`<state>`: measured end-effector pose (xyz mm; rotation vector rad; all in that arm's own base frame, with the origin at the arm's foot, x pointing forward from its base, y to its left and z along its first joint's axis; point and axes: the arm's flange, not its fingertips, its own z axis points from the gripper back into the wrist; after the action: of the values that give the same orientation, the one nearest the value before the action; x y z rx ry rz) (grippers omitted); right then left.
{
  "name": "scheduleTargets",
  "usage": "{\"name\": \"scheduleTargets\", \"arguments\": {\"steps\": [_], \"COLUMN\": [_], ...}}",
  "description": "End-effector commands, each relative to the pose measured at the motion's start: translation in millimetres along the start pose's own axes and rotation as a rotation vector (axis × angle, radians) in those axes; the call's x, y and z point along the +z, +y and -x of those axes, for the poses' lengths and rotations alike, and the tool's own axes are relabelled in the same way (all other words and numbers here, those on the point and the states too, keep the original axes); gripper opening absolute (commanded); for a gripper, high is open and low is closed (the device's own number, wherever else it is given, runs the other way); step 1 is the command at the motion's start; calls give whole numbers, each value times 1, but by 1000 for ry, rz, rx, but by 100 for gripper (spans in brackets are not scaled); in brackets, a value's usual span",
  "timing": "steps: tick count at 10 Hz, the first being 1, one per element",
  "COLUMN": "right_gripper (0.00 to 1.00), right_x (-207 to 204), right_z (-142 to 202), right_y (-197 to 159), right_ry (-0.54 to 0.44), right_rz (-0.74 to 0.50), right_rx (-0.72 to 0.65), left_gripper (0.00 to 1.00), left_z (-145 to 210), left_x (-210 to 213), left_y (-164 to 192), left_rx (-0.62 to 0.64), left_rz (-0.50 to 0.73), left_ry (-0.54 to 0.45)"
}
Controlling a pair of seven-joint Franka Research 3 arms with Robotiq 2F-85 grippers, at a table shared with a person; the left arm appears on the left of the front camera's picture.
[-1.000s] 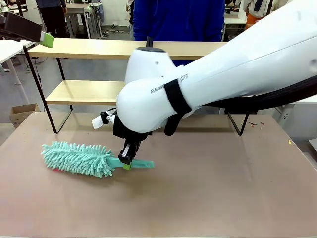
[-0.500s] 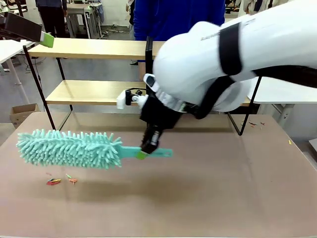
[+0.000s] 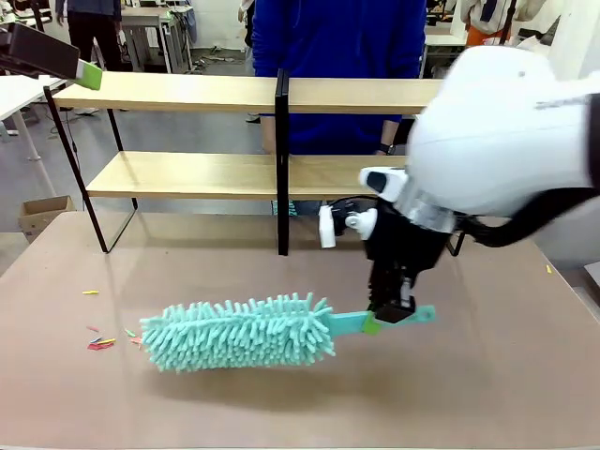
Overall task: Clean the shelves.
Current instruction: Clean another randomly selected level of the Shelf with the Duster.
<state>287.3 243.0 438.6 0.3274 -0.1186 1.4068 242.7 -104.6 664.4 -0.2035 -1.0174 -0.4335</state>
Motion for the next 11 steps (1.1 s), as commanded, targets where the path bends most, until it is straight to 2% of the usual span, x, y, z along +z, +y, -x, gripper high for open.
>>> {"name": "scheduleTargets", "arguments": {"steps": [1, 3, 4, 5, 6, 7, 8, 9, 10, 11], "right_gripper": [12, 12, 12, 12, 12, 12, 12, 12, 12, 12], "right_x": [-8, -8, -4, 9, 43, 84, 122, 161, 193, 220], "right_z": [-14, -14, -2, 5, 33, 74, 122, 175, 217, 257], "right_y": [-8, -8, 3, -13, -13, -1, 15, 41, 68, 92], "right_ry": [20, 20, 6, -74, -164, -225, -228, -251, -334, -428], "right_rz": [-21, -21, -8, -17, 7, -7, -56, -47, -30, 14], "right_rx": [34, 34, 14, -20, -50, -71, -118, -140, -109, -133], "left_gripper": [100, 100, 100, 100, 100, 100, 100, 100, 100, 100], "left_z": [0, 0, 0, 0, 0, 0, 0, 0, 0, 0], "left_x": [1, 1, 1, 1, 1, 1, 1, 1, 1, 1], "left_y": [0, 0, 0, 0, 0, 0, 0, 0, 0, 0], "left_rx": [2, 2, 2, 2, 2, 2, 2, 2, 2, 2], "left_rz": [1, 1, 1, 1, 1, 1, 1, 1, 1, 1], "left_ry": [-3, -3, -3, -3, -3, -3, -3, -3, -3, -3]}}
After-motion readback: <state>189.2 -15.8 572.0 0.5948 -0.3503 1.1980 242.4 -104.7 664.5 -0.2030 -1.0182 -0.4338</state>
